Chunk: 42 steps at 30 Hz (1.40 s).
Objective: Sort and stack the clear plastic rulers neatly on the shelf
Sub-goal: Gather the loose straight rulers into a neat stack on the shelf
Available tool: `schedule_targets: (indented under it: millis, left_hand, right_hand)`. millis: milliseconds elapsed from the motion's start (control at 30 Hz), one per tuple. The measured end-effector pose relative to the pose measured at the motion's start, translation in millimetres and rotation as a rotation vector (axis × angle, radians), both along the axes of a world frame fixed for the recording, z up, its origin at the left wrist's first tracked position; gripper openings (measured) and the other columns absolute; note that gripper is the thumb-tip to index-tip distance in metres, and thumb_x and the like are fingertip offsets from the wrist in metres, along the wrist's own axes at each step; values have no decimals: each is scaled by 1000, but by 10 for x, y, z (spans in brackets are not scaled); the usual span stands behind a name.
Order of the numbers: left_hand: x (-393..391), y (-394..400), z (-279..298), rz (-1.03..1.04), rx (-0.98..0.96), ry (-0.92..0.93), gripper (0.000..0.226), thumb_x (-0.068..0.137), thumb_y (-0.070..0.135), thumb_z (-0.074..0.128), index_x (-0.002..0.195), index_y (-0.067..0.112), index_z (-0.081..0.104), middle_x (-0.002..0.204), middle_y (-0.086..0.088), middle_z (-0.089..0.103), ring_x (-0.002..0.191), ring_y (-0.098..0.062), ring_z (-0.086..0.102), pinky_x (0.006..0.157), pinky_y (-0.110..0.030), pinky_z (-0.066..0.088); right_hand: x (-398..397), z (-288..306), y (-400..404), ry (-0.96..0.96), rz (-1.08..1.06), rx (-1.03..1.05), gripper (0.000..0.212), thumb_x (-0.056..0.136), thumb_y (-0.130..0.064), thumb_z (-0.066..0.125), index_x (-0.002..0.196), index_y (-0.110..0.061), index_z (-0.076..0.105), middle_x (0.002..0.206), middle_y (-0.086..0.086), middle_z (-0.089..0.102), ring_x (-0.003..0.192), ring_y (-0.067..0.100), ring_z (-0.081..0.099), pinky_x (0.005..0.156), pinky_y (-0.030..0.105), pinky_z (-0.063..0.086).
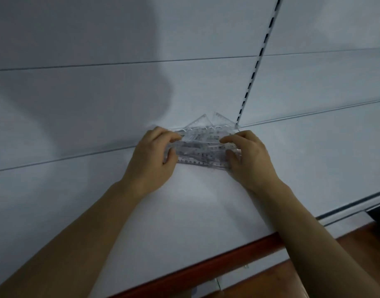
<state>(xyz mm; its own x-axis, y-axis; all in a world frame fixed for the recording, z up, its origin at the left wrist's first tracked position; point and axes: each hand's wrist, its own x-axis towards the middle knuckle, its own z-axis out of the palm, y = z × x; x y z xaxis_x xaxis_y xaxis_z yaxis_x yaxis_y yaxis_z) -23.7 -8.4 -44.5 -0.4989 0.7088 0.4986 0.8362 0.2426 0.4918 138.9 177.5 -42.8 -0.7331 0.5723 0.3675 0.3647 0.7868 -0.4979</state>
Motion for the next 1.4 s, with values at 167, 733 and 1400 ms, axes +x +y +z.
schedule_targets:
  millis: [167, 733, 1400]
  left_hand:
    - [97, -12, 7, -59, 42, 19, 29, 89, 14, 52, 114, 11, 67, 110, 2, 59, 105, -15, 56, 92, -23, 43]
    - [211, -63, 64, -176, 196, -23, 34, 100, 25, 43, 123, 10, 63, 112, 2, 61, 104, -12, 60, 89, -24, 47]
    - [302, -51, 46, -263, 169, 2, 33, 103, 23, 39, 127, 19, 62, 83, 23, 55, 75, -10, 57, 72, -31, 50]
  right_hand:
    - [89, 8, 10, 222, -30, 83, 13, 83, -9, 81, 95, -15, 81, 96, 0, 68, 89, 18, 64, 81, 30, 52]
    - [421, 347, -189, 335, 22, 93, 11, 95, -10, 67, 97, -20, 72, 93, -15, 63, 85, -3, 57, 74, 5, 38]
    - [564, 145, -139, -396, -146, -143, 55, 84, -56, 69, 132, -31, 56, 119, -4, 55, 118, 24, 45, 103, 50, 42]
